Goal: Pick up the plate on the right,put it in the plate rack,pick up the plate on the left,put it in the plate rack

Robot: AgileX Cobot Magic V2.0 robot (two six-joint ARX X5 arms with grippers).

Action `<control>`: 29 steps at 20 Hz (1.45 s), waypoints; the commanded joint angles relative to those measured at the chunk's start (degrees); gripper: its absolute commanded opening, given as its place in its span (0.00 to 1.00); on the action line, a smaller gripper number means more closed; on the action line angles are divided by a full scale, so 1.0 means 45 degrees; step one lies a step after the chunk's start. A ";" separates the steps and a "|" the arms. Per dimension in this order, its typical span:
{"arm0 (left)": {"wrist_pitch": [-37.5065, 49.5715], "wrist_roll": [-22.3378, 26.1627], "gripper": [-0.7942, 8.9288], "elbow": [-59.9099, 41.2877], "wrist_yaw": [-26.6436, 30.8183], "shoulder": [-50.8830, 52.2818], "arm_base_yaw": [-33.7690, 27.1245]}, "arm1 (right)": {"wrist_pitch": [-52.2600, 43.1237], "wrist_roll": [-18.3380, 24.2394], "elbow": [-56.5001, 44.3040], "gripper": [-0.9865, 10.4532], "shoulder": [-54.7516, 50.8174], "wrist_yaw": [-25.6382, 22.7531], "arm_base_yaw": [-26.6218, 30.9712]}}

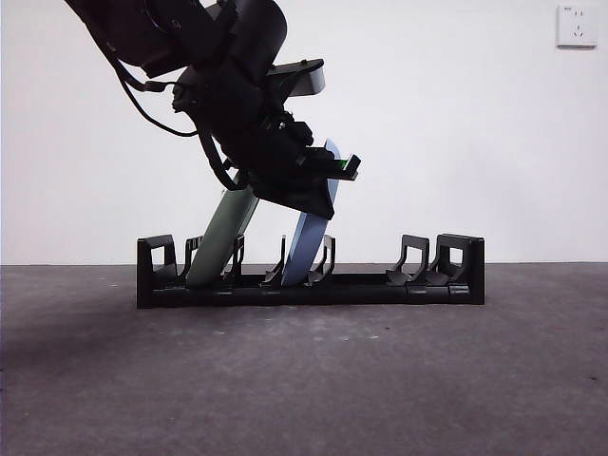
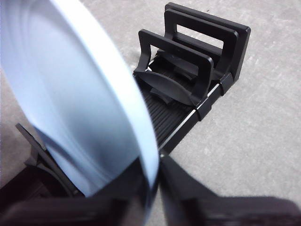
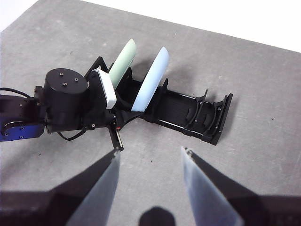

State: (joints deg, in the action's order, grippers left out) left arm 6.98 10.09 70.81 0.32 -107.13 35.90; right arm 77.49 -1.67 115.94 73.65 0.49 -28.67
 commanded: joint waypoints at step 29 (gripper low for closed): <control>-1.3236 -0.1243 0.28 0.0457 -0.0743 1.1861 0.0792 | 0.0311 0.0500 -0.2040 0.28 -0.0141 0.2574 -0.0044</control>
State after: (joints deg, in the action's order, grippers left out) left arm -52.93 5.28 72.99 -2.74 -53.54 39.44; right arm 77.54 0.05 107.13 72.97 11.88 -28.80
